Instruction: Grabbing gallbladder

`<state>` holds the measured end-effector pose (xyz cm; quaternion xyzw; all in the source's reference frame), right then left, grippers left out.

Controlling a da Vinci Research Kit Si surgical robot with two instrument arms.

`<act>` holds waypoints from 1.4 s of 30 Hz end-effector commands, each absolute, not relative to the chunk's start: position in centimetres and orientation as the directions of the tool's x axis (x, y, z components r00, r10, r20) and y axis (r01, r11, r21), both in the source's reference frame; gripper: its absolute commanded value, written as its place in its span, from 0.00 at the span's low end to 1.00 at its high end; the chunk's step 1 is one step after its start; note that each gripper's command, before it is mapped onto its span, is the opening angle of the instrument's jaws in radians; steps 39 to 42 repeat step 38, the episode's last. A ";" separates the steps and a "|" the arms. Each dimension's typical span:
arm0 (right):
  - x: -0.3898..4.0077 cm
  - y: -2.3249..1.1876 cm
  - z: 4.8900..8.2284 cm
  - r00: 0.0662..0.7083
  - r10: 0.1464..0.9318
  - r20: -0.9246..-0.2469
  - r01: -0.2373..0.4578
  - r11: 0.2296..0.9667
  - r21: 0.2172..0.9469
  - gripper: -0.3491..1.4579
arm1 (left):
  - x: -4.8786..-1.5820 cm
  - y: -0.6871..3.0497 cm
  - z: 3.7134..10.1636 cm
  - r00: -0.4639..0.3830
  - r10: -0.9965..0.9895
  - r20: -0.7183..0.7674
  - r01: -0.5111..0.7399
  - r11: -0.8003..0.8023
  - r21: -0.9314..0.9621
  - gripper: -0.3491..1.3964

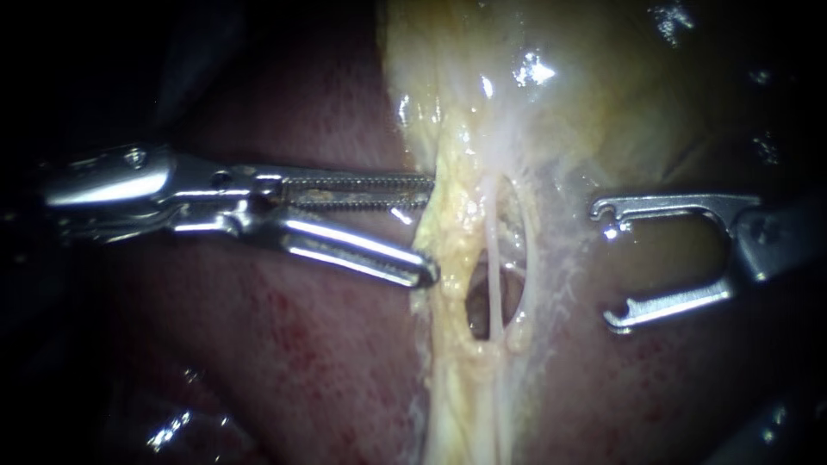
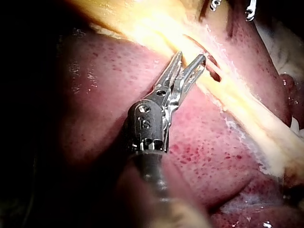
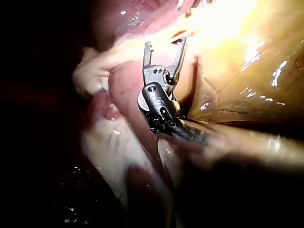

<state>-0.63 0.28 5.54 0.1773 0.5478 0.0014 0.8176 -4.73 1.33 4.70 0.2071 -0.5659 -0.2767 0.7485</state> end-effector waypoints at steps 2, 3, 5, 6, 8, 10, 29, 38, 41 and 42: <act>-0.64 0.28 5.54 0.401 0.199 -0.894 0.190 0.937 0.294 0.52 | -4.74 1.35 4.73 0.203 -0.659 0.724 0.186 0.752 0.632 0.23; -0.64 0.28 5.54 0.401 0.199 -0.894 0.190 0.937 0.294 0.52 | -4.74 1.37 4.75 0.200 -0.668 0.717 0.190 0.744 0.641 0.19; -0.64 0.28 5.54 0.401 0.199 -0.894 0.190 0.937 0.294 0.52 | -4.73 1.40 4.78 0.196 -0.681 0.705 0.195 0.732 0.653 0.13; -0.64 0.28 5.54 0.401 0.199 -0.894 0.190 0.937 0.294 0.52 | -4.73 1.42 4.80 0.194 -0.686 0.701 0.196 0.728 0.657 0.08; -0.64 0.28 5.55 0.401 0.199 -0.894 0.190 0.937 0.294 0.52 | -4.71 1.45 4.85 0.193 -0.690 0.697 0.198 0.724 0.661 0.00; -0.64 0.28 5.55 0.401 0.199 -0.894 0.190 0.937 0.294 0.52 | -4.68 1.49 4.90 0.192 -0.694 0.694 0.200 0.719 0.665 0.00; -0.64 0.28 5.55 0.401 0.199 -0.894 0.190 0.937 0.293 0.52 | -4.58 1.48 4.93 0.193 -0.699 0.689 0.203 0.715 0.669 0.00; -0.64 0.28 5.55 0.402 0.204 -0.893 0.188 0.936 0.299 0.52 | -4.59 1.46 4.92 0.191 -0.703 0.685 0.206 0.711 0.672 0.00; -0.64 0.28 5.55 0.402 0.204 -0.893 0.188 0.936 0.299 0.52 | -4.59 1.46 4.92 0.191 -0.703 0.685 0.206 0.711 0.672 0.00; -0.64 0.28 5.55 0.402 0.204 -0.893 0.188 0.936 0.299 0.52 | -4.59 1.46 4.92 0.191 -0.703 0.685 0.206 0.711 0.672 0.00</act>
